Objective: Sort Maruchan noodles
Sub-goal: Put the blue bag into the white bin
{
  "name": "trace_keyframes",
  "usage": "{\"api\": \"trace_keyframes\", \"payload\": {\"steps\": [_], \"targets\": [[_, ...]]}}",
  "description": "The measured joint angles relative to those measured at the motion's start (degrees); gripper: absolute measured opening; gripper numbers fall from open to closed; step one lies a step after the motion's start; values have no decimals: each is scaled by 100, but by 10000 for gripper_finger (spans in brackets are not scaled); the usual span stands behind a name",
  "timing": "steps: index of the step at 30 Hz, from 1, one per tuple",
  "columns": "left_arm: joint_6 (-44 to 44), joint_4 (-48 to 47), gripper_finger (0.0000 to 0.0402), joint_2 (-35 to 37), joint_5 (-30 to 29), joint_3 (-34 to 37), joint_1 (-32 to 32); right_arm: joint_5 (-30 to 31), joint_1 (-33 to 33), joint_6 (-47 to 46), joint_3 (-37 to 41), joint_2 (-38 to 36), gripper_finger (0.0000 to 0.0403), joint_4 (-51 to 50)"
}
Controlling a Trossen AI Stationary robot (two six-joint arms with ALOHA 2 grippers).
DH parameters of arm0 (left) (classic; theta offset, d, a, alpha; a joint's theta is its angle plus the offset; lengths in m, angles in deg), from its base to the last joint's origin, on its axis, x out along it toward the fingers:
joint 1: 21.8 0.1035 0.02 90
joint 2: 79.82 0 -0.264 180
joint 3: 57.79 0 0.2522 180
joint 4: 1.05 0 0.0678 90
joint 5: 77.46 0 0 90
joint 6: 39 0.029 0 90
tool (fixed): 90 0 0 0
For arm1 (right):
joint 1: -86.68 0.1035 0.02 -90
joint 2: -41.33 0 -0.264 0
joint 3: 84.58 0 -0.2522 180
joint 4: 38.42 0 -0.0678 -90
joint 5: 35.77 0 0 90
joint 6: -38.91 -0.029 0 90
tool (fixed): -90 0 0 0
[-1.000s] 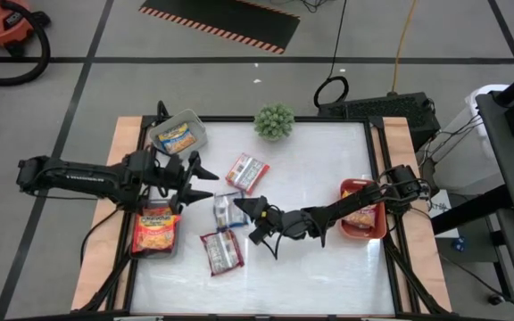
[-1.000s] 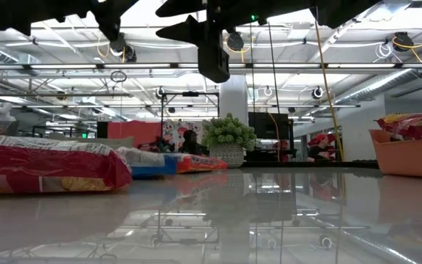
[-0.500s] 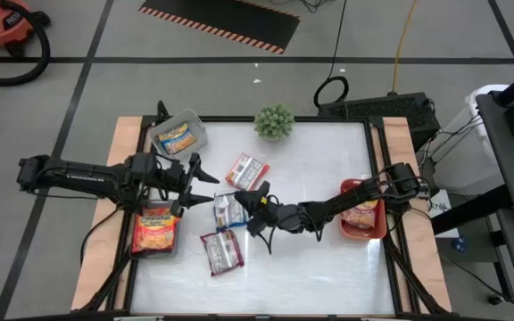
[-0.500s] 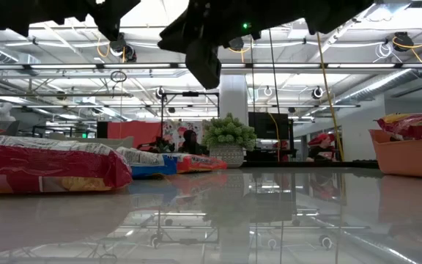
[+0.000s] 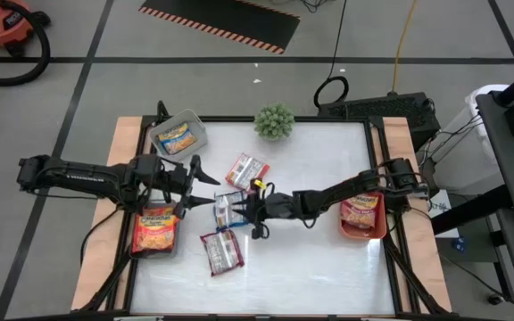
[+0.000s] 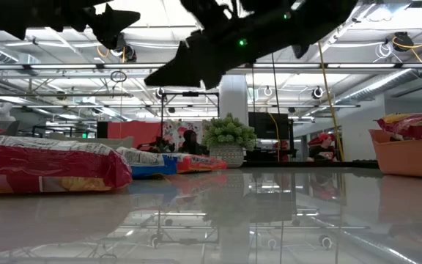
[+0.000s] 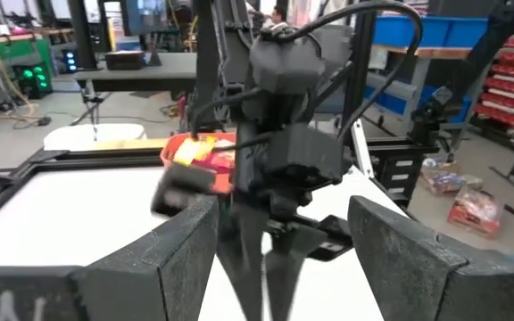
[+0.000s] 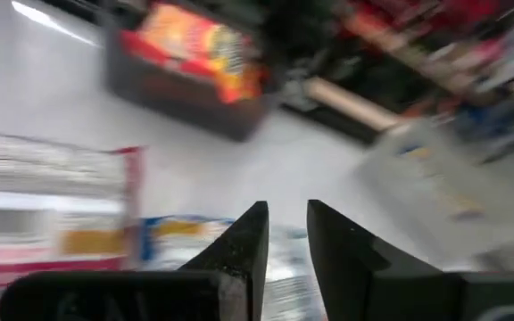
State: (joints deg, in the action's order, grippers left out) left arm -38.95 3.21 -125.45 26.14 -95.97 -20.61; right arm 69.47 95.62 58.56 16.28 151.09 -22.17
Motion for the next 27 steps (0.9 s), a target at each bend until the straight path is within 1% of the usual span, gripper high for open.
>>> {"api": "trace_keyframes", "payload": {"steps": [2, 3, 6, 10, 14, 16, 20, 27], "targets": [[74, 0, 253, 0, -99, 0, 0, -601, -81, -507, -28, 0, 73, -301], [155, 2, 253, 0, -141, 0, 0, -751, -97, -662, -89, 0, 73, -500], [334, 0, 253, 0, -253, 0, 0, -914, -82, -779, -379, -1, 73, -1233], [420, 0, 253, 0, -481, 0, 0, -935, -19, -995, -700, -4, 73, -2010], [419, -4, 253, 0, -628, 0, 0, -862, 27, -1007, -713, -4, 90, -2223], [411, -28, 253, 0, -635, 0, 0, -753, 14, -1074, -710, -4, 108, -2308], [405, -157, 253, 0, -683, 2, 0, -757, -16, -1196, -710, 82, 146, -2282], [400, -347, 253, 0, -1067, 4, 2, -755, -63, -1414, -709, 644, 189, -1777]]}}
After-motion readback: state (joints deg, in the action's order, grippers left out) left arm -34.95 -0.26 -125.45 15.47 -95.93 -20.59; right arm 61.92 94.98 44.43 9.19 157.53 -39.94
